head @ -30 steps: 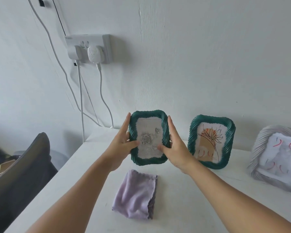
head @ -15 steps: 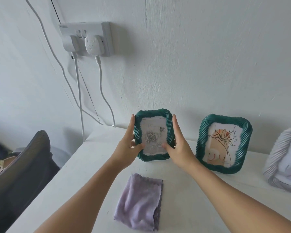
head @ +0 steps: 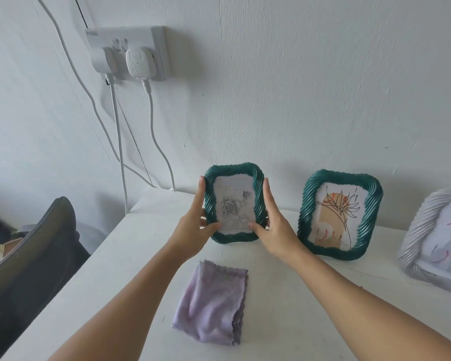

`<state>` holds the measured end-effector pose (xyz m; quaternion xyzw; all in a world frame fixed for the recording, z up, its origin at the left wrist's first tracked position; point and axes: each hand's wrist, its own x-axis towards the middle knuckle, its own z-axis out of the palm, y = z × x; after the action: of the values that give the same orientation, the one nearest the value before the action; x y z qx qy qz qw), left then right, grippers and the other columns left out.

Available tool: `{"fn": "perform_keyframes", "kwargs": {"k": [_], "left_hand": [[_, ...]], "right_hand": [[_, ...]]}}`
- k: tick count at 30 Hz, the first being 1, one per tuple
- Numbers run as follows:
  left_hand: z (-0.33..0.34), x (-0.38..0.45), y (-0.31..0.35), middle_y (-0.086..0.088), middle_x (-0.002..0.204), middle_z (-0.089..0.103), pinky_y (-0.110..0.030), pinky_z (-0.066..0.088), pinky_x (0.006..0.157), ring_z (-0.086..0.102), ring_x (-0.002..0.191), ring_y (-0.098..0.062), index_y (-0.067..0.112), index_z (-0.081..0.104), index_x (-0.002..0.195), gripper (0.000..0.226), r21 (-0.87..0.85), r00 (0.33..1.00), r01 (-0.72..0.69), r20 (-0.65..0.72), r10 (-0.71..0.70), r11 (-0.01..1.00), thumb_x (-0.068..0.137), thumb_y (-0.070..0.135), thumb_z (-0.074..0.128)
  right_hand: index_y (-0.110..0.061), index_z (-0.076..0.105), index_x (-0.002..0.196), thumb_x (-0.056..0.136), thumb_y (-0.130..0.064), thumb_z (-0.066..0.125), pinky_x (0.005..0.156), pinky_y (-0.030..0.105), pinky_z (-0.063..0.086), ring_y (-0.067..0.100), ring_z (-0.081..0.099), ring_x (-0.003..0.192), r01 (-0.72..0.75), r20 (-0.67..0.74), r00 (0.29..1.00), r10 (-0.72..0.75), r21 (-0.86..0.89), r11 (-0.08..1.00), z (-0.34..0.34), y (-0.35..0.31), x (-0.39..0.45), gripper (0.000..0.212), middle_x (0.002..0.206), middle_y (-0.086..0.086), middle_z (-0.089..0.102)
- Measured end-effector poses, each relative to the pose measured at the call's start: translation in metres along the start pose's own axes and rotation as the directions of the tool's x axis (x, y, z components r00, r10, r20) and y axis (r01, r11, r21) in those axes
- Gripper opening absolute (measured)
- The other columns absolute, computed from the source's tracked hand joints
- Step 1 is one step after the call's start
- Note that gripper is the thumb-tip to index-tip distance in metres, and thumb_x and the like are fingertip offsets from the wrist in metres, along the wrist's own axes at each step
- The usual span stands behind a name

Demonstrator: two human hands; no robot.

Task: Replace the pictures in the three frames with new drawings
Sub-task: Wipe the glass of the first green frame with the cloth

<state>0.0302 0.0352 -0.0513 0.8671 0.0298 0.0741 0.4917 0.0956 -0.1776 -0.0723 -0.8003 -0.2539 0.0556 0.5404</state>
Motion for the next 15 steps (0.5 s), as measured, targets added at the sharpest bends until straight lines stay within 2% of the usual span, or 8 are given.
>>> {"fn": "perform_keyframes", "kwargs": {"k": [6, 8, 10, 11, 13, 15], "left_hand": [[0.001, 0.000, -0.002, -0.001, 0.118, 0.068, -0.042, 0.061, 0.089, 0.072, 0.101, -0.016, 0.071, -0.016, 0.143, 0.112, 0.010, 1.000, 0.016, -0.004, -0.016, 1.000, 0.097, 0.009, 0.066], [0.001, 0.000, -0.002, -0.001, 0.119, 0.067, -0.036, 0.062, 0.085, 0.071, 0.100, -0.014, 0.070, -0.017, 0.143, 0.112, 0.032, 1.000, 0.022, -0.006, -0.022, 0.999, 0.097, 0.010, 0.066], [0.002, -0.002, 0.000, 0.003, 0.115, 0.065, -0.026, 0.061, 0.080, 0.070, 0.098, -0.009, 0.065, -0.017, 0.146, 0.112, 0.056, 0.999, 0.033, -0.012, -0.033, 0.998, 0.096, 0.012, 0.067], [0.002, -0.003, 0.001, 0.004, 0.116, 0.064, -0.026, 0.060, 0.082, 0.068, 0.099, -0.007, 0.064, -0.016, 0.148, 0.111, 0.059, 0.999, 0.042, -0.020, -0.041, 0.997, 0.096, 0.015, 0.069], [0.004, -0.008, 0.001, 0.001, 0.127, 0.058, -0.034, 0.058, 0.093, 0.063, 0.110, -0.007, 0.064, -0.016, 0.148, 0.109, 0.071, 0.998, 0.043, -0.055, -0.039, 0.997, 0.094, 0.024, 0.071], [0.006, -0.014, 0.001, -0.002, 0.134, 0.046, -0.044, 0.050, 0.105, 0.053, 0.122, -0.016, 0.063, -0.018, 0.148, 0.107, 0.148, 0.992, 0.025, -0.127, -0.006, 0.989, 0.094, 0.037, 0.070]], "right_hand": [[-0.066, -0.014, 0.147, 0.096, -0.007, 0.067, 0.121, 0.044, 0.033, 0.009, 0.033, 0.147, -0.002, -0.001, 1.000, 0.002, -0.021, 1.000, 0.000, 0.001, -0.001, 0.112, 0.166, -0.018, 0.018], [-0.065, -0.014, 0.148, 0.095, -0.010, 0.068, 0.120, 0.045, 0.035, 0.012, 0.036, 0.146, -0.008, -0.018, 1.000, 0.007, -0.047, 0.999, 0.001, -0.001, -0.002, 0.111, 0.165, -0.016, 0.023], [-0.062, -0.016, 0.149, 0.095, -0.017, 0.070, 0.118, 0.044, 0.037, 0.015, 0.041, 0.144, -0.012, -0.057, 0.998, 0.007, -0.090, 0.996, 0.003, -0.002, -0.005, 0.111, 0.162, -0.006, 0.033], [-0.059, -0.018, 0.150, 0.095, -0.022, 0.070, 0.116, 0.038, 0.038, 0.016, 0.044, 0.140, -0.022, -0.083, 0.997, 0.013, -0.119, 0.993, 0.003, -0.003, -0.008, 0.110, 0.157, 0.002, 0.038], [-0.052, -0.023, 0.152, 0.096, -0.028, 0.068, 0.103, 0.015, 0.034, 0.008, 0.046, 0.127, -0.039, -0.149, 0.989, 0.010, -0.192, 0.981, 0.004, -0.005, -0.018, 0.109, 0.147, 0.009, 0.039], [-0.046, -0.024, 0.154, 0.097, -0.029, 0.066, 0.088, -0.002, 0.029, -0.007, 0.035, 0.111, -0.029, -0.228, 0.973, -0.028, -0.245, 0.969, 0.004, -0.011, -0.033, 0.108, 0.148, 0.008, 0.034]]}}
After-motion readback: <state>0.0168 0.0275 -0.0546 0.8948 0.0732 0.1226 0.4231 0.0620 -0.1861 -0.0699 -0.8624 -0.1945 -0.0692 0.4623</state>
